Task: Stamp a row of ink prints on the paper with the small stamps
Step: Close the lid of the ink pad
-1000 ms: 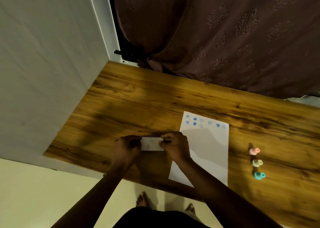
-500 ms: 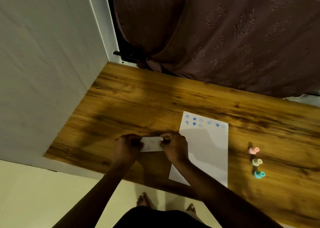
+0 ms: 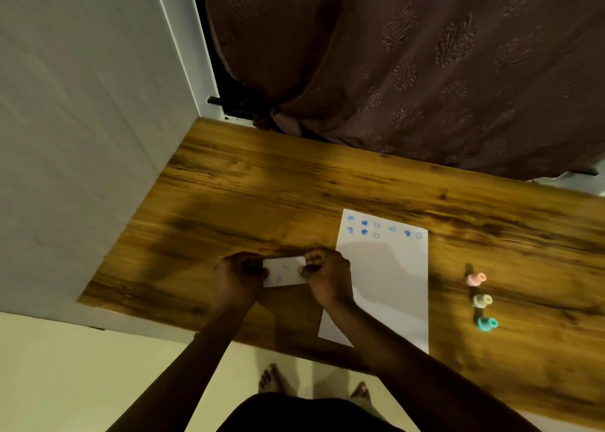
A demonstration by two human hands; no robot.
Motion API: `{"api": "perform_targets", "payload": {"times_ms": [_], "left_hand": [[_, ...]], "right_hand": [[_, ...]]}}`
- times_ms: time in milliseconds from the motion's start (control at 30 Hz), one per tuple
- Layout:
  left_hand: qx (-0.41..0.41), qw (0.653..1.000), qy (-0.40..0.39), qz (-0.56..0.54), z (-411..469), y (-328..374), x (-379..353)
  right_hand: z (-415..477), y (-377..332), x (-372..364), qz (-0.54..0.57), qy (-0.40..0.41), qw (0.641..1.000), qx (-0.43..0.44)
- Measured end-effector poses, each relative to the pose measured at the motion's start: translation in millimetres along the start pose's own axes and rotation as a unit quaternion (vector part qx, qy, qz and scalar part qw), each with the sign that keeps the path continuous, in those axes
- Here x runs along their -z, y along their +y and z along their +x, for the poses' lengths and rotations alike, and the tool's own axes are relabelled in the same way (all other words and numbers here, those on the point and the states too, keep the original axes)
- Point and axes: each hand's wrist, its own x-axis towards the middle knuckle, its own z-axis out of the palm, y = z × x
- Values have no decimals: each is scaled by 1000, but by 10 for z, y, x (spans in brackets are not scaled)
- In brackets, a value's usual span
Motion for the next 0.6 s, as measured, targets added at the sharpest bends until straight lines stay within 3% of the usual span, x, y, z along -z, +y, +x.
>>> {"api": "perform_targets", "payload": {"times_ms": [167,267,333,600], "left_hand": [[20,998,-11,-56,-28,288,-95],[-31,999,-6,-33,-105,601,-232],[-48,996,-18,-74,-167,858,-356],[-78,994,-43,-64,-601,1784,-1458]], "right_hand": [[-20,1,225,13,35,999,-8],[-30,16,557,34,72,997,-5],[-52,36,824,35,101,994,0],[-350,587,2186,114,209,970,-42]]}}
